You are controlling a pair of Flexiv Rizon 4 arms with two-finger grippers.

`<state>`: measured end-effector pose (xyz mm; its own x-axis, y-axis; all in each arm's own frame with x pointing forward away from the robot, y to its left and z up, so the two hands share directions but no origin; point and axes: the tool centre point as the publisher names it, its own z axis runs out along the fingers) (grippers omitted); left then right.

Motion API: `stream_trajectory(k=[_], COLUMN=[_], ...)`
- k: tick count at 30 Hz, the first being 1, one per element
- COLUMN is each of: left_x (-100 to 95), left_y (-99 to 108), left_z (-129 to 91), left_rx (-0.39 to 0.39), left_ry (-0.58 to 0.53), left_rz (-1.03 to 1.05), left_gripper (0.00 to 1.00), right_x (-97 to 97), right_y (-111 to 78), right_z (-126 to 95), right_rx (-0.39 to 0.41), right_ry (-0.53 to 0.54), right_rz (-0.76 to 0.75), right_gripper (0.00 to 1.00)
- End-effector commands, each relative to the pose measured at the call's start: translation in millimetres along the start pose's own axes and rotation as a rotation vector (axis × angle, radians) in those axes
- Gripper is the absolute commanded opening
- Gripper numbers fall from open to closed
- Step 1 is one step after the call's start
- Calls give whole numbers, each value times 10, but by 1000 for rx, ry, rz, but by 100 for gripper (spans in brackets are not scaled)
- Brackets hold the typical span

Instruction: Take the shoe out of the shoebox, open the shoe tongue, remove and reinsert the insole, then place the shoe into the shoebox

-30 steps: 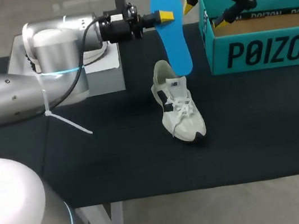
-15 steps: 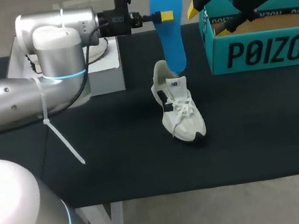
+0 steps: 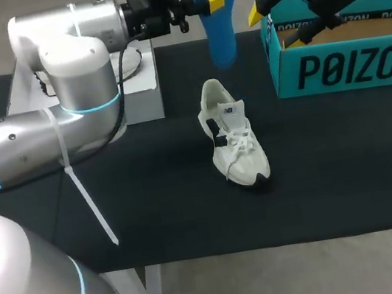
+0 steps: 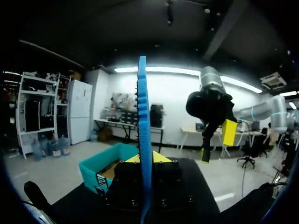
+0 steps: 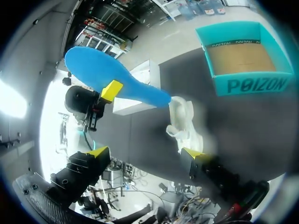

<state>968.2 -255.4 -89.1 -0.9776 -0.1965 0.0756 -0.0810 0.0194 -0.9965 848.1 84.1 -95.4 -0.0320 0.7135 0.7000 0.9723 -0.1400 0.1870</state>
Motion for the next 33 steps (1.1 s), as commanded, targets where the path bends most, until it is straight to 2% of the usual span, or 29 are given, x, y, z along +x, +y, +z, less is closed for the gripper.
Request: stream_trajectory(k=[1,5,15,17,18,20,27,29,30,32,33], left_x=[72,91,91,84,78,34,33,33,23,5,-17], left_y=[-14,-30,-30,19,13,-9,-251,-333,-363,-402,-417], left_z=[-53,-63,-63,-80,-98,-109,-166,-190,-199,-210,-206], left_rx=[290,281,281,276,295,255,209,251,241,295,331], left_ry=[-39,-45,-45,49,89,155,345,403,448,474,476], left_rz=[1578,1706,1706,1887,1874,1992,2202,2212,2266,2284,2363], left_gripper=[0,0,0,0,0,0,0,0,0,0,0], right_x=[-19,-28,-35,-41,-47,-61,-80,-79,-77,-76,-76], right_y=[-42,-55,-73,-77,-80,-85,-71,-64,-62,-60,-60], right_z=[23,17,34,35,36,36,51,69,77,90,92], right_rx=[-6,-10,-14,-13,-13,-16,-24,-23,-22,-21,-20], right_ry=[2,3,11,11,12,22,44,47,48,51,52], right_rz=[6,12,16,17,19,26,31,30,29,27,26], right_gripper=[100,100,100,100,100,100,100,100,100,100,100])
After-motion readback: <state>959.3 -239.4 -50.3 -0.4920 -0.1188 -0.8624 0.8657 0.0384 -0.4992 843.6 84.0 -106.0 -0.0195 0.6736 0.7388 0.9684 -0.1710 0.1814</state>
